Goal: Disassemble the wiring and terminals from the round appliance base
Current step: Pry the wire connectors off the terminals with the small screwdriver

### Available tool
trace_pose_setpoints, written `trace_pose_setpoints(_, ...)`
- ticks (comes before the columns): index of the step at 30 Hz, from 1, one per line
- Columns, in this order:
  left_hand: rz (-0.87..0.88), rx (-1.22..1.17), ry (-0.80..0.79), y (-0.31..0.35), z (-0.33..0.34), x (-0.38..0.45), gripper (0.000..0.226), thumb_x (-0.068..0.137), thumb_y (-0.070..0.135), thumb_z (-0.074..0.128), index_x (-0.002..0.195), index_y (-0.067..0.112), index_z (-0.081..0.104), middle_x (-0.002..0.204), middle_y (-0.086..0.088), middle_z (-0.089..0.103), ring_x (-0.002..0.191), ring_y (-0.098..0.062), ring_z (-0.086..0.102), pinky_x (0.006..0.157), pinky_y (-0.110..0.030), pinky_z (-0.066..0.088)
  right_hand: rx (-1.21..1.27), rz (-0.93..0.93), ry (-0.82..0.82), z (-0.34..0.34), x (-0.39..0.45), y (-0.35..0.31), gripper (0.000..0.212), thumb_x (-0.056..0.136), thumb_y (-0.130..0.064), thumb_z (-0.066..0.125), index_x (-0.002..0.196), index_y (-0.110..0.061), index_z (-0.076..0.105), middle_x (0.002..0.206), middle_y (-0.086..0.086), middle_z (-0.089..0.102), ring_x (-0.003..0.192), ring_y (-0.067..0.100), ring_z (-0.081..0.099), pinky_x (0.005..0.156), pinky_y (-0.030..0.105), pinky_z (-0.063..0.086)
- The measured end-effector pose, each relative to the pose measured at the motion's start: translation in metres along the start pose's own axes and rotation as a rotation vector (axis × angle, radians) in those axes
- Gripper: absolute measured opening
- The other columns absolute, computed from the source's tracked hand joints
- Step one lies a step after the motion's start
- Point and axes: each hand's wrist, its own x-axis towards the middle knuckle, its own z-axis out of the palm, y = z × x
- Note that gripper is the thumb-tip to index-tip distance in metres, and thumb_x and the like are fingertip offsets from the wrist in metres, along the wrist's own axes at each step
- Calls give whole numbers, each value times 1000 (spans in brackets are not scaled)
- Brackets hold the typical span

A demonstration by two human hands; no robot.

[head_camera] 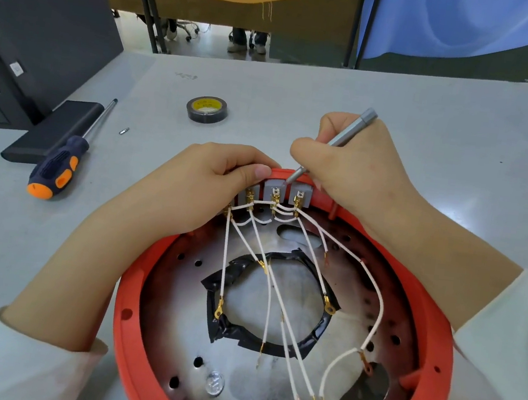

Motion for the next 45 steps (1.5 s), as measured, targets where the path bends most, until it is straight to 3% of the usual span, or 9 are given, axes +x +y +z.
trace_pose_setpoints(3,3,18,9,0,0,0,23,96,35,46,107,39,66,96,20,69,90,5,59,83,-19,45,-48,-22,-27,1,-1,-1,30,69,-12,63,51,-16,40,44,0,39,38,6,33,37,18,28)
trace_pose_setpoints(8,10,27,18,0,0,-1,24,96,34,47,109,34,67,91,23,67,78,14,56,70,-6,40,-44,-20,-35,1,-1,0,32,69,-12,62,49,-17,38,40,-4,36,36,6,32,39,18,28)
trace_pose_setpoints(13,-36,11,135,3,-4,-5,17,93,35,52,98,33,68,87,12,71,78,-8,66,75,-26,47,5,25,-38,-2,0,1,36,70,-12,62,46,-20,36,36,-8,36,34,8,33,38,17,29)
trace_pose_setpoints(18,-162,50,-39,-2,-11,-15,22,95,43,44,104,38,63,91,11,68,82,-13,65,77,-33,54,59,81,-20,-7,-4,-2,38,72,-9,60,46,-20,35,35,-9,36,34,11,33,37,14,25)
trace_pose_setpoints(20,-170,43,-24,-4,-6,-20,25,96,45,40,102,37,63,90,12,66,87,-13,62,78,-24,49,97,119,-18,-10,-7,-4,37,74,-6,59,48,-17,35,34,-7,37,33,10,32,36,14,24)
trace_pose_setpoints(24,-106,105,-7,1,1,-21,27,97,45,38,104,38,63,85,19,63,82,11,53,68,-1,36,207,211,-49,-18,-13,-12,38,80,-2,58,53,-14,33,37,1,36,29,9,29,34,10,22)
trace_pose_setpoints(31,-52,79,-39,6,2,-7,37,96,48,39,100,23,66,79,4,66,76,0,54,67,-6,37,-43,16,-78,-9,-6,-23,40,77,-30,74,53,-16,44,35,-5,46,32,5,39,40,19,34)
trace_pose_setpoints(37,-46,67,-39,-1,3,-3,38,93,52,39,100,29,68,82,5,67,78,-4,55,73,-16,40,-99,-55,-6,1,-1,-10,37,76,-16,68,51,-15,41,38,-6,40,36,7,39,40,17,34)
trace_pose_setpoints(45,-23,83,-61,-1,0,-2,29,94,49,41,105,40,66,94,17,68,89,8,55,74,-3,37,-144,-61,-76,-4,0,-7,30,73,-14,64,51,-14,43,40,-2,42,35,6,40,39,17,35)
